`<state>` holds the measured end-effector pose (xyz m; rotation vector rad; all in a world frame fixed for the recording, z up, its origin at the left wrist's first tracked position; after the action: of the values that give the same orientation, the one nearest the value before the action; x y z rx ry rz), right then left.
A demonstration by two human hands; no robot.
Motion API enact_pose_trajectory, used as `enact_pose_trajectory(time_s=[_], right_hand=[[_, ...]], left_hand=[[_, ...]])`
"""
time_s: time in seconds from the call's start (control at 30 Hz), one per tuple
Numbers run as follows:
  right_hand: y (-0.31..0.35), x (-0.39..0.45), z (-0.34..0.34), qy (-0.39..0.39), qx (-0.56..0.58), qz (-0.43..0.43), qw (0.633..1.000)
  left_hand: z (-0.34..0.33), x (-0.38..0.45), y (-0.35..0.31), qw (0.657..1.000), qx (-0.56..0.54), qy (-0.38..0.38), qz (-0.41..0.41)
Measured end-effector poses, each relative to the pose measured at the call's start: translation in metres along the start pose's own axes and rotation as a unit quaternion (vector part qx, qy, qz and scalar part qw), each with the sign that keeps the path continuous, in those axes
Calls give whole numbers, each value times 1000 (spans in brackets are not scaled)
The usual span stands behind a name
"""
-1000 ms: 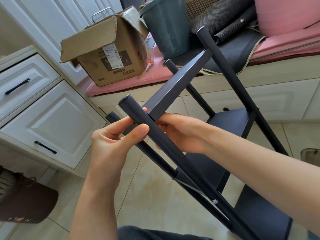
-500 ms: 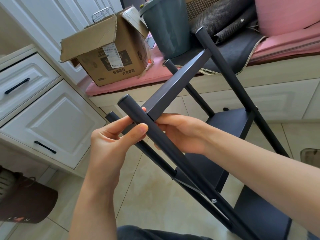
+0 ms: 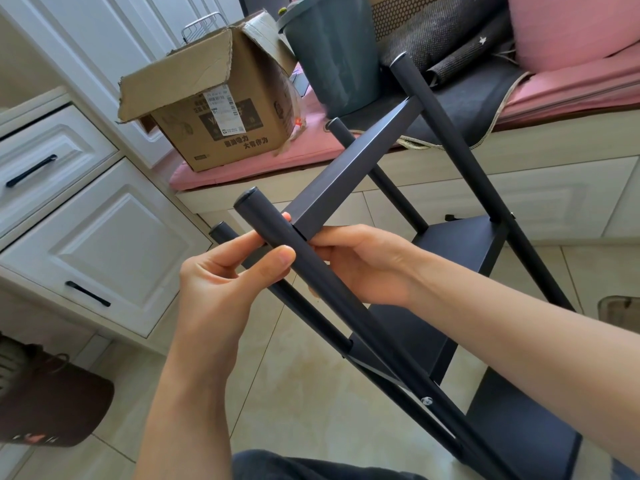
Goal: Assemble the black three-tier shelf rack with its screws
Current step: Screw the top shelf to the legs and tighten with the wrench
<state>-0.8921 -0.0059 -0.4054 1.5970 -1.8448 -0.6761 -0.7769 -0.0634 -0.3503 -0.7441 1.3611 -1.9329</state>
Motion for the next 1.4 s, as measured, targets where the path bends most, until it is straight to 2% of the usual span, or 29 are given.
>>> enact_pose_trajectory(time_s=[0.33, 0.53, 0.77, 0.97, 1.2, 1.4], right_hand=[[1, 1, 2, -36, -59, -3, 998], [1, -1, -1, -14, -4, -6, 1000], [-2, 1, 0, -23, -37, -6, 999], [1, 0, -2, -10, -1, 1, 1000], [0, 0, 1, -32, -45, -1, 998], [2, 1, 2, -14, -16, 0, 1000]], left_hand=[[1, 1, 1, 1000, -1, -9, 6], [0, 0, 1, 1000, -6, 3, 4], [-1, -1, 1, 1000, -18, -8, -5], [-2, -1, -4, 999, -37, -12, -29], [-5, -2, -7, 999, -31, 2, -42], [-5, -3, -8, 999, -28, 1, -40]])
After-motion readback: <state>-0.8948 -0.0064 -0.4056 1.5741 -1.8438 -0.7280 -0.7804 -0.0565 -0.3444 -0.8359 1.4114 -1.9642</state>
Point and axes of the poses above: each hand's wrist, its own x-axis towards the middle knuckle, its own z-axis out of the back of the hand, y = z × x, the point moved 7 cm from there along x, towards the middle knuckle, and after that the axes turned 10 degrees about z, right-handed, at the moved point
